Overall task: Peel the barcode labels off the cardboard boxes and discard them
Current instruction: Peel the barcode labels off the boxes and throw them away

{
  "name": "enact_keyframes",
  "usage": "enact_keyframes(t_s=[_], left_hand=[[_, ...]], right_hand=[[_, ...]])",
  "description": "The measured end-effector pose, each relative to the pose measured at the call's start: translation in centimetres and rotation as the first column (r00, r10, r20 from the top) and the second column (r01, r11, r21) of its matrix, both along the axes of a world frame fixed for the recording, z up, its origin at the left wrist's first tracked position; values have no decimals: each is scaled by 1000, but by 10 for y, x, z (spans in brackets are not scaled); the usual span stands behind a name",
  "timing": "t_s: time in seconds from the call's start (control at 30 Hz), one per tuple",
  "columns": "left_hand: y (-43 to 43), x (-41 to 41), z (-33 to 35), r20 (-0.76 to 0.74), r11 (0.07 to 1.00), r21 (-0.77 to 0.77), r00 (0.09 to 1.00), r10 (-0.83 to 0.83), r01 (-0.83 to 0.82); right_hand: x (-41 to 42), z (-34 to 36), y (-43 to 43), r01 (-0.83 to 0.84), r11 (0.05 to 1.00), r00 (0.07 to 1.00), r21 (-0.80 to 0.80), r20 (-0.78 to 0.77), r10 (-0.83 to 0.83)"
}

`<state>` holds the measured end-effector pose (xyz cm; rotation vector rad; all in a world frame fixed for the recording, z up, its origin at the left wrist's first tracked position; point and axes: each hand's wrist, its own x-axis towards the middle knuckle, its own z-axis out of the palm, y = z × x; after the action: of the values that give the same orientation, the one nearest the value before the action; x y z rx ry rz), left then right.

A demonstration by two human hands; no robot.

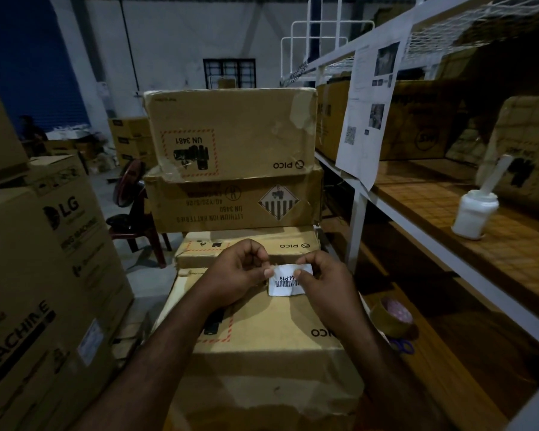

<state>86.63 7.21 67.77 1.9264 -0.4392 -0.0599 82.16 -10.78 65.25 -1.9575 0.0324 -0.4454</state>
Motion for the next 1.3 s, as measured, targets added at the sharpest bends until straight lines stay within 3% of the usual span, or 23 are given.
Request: enact_keyframes(t_s=[0.4,0.7,0.8,1.03,1.13,1.2,1.3], left_hand=[[1,-4,3,-9,996,-79,999,-38,37],[2,-5,1,-40,967,-241,994,-99,86],[5,-2,0,-53,956,-282,993,-101,82],[-1,-2,-1,-136,984,-176,990,-28,3],[-1,-4,0,-85,996,-81,995,-42,35],[-2,-6,2,-66,990,-130,997,46,-54],[4,4,1,5,933,-137,942,336,-333]], right_hand=[[-7,9,5,-61,983,996,-176,-82,47],[-9,14,5,-112,993,990,-24,-87,110],[-10,14,3,-149,981,987,121,-46,156],[-15,16,1,-245,941,969,233,43,242],[-15,16,3,-229,953,973,199,16,231],[-15,16,6,-192,970,981,148,13,192],[-23,16,11,-43,978,999,-204,5,45]])
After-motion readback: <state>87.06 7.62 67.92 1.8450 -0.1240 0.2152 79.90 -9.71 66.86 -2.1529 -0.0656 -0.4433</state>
